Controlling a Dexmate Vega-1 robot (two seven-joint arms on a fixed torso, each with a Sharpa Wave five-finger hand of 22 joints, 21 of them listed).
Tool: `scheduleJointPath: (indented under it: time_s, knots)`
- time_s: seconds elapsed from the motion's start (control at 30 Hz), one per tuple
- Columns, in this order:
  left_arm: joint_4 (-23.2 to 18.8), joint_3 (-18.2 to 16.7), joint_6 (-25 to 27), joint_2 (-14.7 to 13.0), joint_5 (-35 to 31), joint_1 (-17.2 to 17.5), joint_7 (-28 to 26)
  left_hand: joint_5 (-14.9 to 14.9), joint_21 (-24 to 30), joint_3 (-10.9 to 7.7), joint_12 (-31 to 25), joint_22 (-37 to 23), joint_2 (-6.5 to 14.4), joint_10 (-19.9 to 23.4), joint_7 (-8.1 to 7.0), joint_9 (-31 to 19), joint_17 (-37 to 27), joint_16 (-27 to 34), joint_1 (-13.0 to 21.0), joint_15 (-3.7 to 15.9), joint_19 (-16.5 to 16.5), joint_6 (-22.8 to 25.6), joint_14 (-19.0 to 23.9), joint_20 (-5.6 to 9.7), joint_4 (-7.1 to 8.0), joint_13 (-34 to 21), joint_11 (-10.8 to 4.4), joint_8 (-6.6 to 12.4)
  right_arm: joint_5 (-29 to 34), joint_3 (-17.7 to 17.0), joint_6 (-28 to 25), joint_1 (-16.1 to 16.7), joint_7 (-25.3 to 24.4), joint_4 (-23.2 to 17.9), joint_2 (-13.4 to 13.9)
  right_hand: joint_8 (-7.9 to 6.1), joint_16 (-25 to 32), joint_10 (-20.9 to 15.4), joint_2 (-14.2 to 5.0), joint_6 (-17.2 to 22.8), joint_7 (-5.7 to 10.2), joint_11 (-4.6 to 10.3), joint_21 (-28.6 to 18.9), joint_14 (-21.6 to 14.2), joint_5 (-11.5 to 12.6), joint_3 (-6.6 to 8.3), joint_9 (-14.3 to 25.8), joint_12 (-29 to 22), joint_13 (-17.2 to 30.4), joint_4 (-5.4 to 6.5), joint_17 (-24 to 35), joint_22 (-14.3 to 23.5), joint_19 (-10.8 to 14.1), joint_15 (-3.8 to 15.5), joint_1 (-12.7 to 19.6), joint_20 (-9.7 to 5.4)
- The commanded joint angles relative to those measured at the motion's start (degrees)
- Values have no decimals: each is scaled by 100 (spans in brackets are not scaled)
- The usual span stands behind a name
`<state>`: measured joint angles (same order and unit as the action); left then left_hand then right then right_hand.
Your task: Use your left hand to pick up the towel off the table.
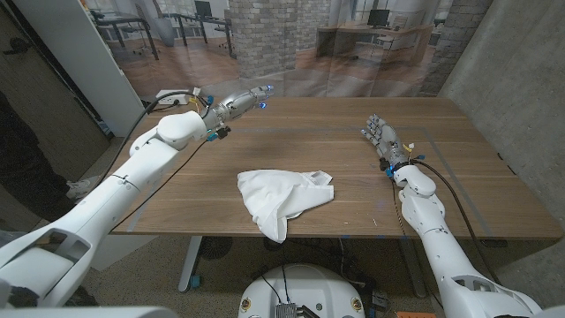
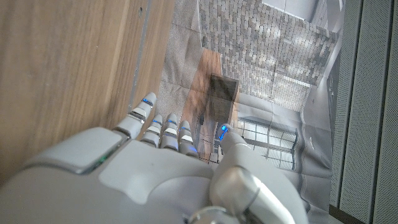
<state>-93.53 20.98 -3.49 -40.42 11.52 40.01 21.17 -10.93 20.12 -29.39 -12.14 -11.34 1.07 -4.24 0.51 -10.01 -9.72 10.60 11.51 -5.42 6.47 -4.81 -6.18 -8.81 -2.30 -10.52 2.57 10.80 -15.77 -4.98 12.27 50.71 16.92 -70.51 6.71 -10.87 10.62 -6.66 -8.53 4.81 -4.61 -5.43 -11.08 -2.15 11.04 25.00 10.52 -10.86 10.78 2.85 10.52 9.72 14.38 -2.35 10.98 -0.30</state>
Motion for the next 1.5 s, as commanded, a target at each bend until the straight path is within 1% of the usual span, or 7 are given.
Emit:
scheduleJointPath:
  time_s: [0.03,0.37,0.9,1.2,1.5]
  knots:
    - [-135,156,-113,-42,-294,-180,299,15,-19,-2,15,-7,-39,-41,14,-12,-34,-8,32,-5,7,-40,-48,-59,-41,-30,11,-1,-5,-5,47,-1,-31,37,-32,-26,39,-27,31,39,-32,1,-34,-37,34,42,26,-40,12,27,11,28,24,-28,0,4]
    - [-171,287,-148,-26,-438,-382,576,10,-26,13,25,-9,-82,-65,31,-14,-35,-7,77,-3,2,-61,-53,-63,-101,-32,13,-6,-14,-21,74,-22,-34,86,-34,-27,38,-31,34,44,-33,-1,-33,-40,35,44,26,-40,12,30,10,28,24,-30,-2,9]
    - [-478,562,-162,-93,-945,-756,1043,3,-29,31,22,-13,-121,-54,35,-17,-36,6,126,-13,-21,-35,-24,-73,-166,-33,13,6,-54,-42,213,-159,27,360,-60,-26,35,-32,37,47,-35,3,-33,-41,37,48,26,-39,12,33,9,28,25,-29,-6,7]
    - [-711,630,-32,-196,-1161,-876,1332,0,-33,43,21,-15,-142,-51,27,-17,-37,13,147,-19,-26,-36,-2,-89,-194,-34,-4,4,-63,-51,262,-193,38,427,-67,-27,34,-34,41,53,-40,-1,-33,-42,39,50,26,-39,12,33,8,28,25,-36,-6,9]
    - [-971,692,143,-341,-1404,-1047,1666,-3,-41,71,16,-17,-190,-38,27,-18,-39,18,163,-38,-25,-34,19,-103,-231,-36,17,2,-66,-39,281,-249,70,525,-73,-26,34,-35,45,52,-35,4,-33,-42,39,48,26,-38,13,40,10,28,25,-38,-15,6]
